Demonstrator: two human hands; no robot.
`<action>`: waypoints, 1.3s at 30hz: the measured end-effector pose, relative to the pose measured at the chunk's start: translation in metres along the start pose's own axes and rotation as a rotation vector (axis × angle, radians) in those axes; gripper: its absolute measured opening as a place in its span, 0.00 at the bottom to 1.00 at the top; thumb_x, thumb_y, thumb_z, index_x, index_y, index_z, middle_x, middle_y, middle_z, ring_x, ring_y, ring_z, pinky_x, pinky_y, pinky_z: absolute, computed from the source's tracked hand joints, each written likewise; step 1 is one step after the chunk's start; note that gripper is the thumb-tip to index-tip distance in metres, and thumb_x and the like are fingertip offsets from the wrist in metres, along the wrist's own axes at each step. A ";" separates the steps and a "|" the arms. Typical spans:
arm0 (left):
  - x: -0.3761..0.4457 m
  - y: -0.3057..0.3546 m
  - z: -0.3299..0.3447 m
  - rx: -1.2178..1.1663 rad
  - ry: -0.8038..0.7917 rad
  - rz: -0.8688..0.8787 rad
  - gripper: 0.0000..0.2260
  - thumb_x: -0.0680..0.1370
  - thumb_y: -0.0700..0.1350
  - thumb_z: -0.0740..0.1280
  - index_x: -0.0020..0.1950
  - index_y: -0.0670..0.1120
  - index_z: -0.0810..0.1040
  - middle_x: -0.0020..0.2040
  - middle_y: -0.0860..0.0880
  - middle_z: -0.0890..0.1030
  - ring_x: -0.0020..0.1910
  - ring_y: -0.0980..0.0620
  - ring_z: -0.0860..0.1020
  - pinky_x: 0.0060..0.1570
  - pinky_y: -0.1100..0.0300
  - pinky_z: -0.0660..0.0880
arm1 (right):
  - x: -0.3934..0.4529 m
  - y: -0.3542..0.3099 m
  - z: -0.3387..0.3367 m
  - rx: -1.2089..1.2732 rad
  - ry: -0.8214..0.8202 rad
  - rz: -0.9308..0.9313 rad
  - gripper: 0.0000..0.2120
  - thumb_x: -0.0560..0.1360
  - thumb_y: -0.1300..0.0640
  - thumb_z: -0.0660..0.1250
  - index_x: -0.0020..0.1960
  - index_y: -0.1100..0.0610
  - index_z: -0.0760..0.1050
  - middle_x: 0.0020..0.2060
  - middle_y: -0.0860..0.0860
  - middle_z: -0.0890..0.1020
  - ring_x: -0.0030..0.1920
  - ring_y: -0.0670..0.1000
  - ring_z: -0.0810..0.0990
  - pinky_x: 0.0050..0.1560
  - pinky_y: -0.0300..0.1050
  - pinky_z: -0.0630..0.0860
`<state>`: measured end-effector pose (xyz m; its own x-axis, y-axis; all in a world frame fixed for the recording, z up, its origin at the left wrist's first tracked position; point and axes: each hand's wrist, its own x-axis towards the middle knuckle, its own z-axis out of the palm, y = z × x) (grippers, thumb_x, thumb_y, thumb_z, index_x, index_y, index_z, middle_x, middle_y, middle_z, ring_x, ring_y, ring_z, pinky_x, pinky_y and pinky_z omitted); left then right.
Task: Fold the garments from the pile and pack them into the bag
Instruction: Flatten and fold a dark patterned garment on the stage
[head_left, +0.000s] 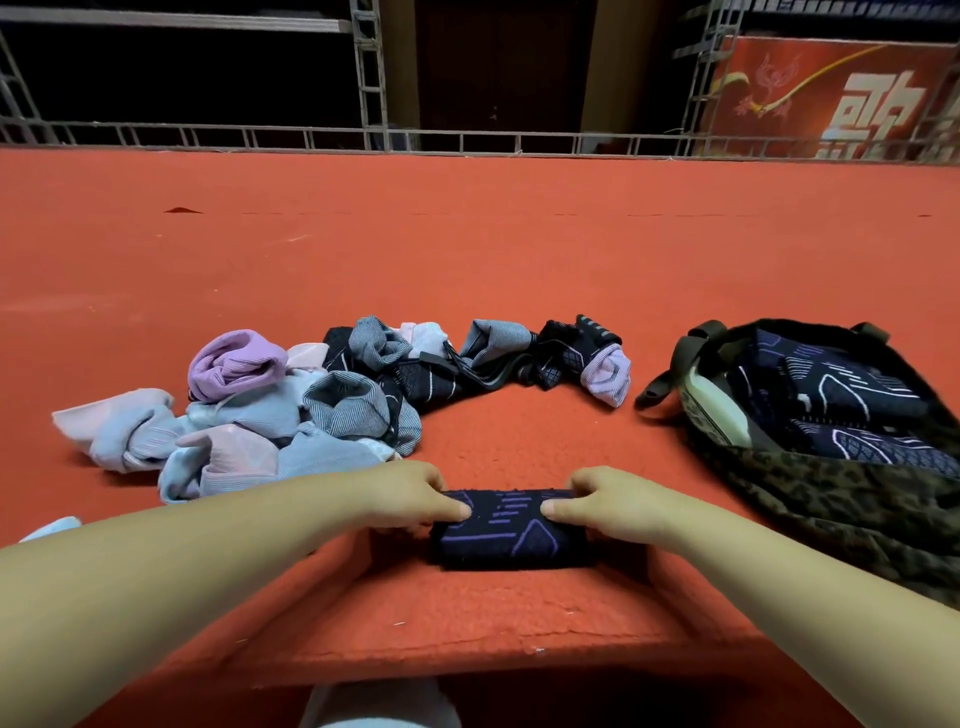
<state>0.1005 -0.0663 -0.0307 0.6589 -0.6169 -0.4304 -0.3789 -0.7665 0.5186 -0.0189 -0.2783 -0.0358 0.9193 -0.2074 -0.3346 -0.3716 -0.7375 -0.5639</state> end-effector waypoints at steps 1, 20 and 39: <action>-0.003 0.003 -0.001 -0.013 -0.054 -0.022 0.13 0.75 0.56 0.67 0.49 0.46 0.76 0.34 0.50 0.75 0.32 0.53 0.72 0.31 0.63 0.66 | -0.001 0.000 -0.002 0.034 -0.049 -0.001 0.13 0.72 0.43 0.70 0.43 0.53 0.74 0.36 0.47 0.79 0.36 0.47 0.75 0.39 0.42 0.68; 0.022 0.133 0.035 -0.731 -0.101 0.277 0.07 0.76 0.49 0.68 0.54 0.54 0.79 0.43 0.52 0.82 0.34 0.54 0.78 0.39 0.61 0.75 | -0.050 0.058 -0.060 0.814 0.594 -0.074 0.16 0.76 0.55 0.68 0.60 0.55 0.68 0.50 0.53 0.82 0.43 0.49 0.82 0.40 0.45 0.79; 0.097 0.303 0.098 -0.536 0.095 0.399 0.13 0.77 0.56 0.65 0.39 0.49 0.74 0.38 0.51 0.78 0.38 0.51 0.79 0.29 0.66 0.69 | -0.095 0.207 -0.167 0.383 0.912 0.369 0.19 0.72 0.40 0.67 0.45 0.56 0.71 0.39 0.55 0.79 0.38 0.54 0.76 0.34 0.44 0.67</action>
<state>-0.0140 -0.3762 0.0118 0.5985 -0.7976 -0.0757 -0.2464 -0.2732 0.9299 -0.1615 -0.5190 0.0050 0.4316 -0.8993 0.0704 -0.5179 -0.3109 -0.7969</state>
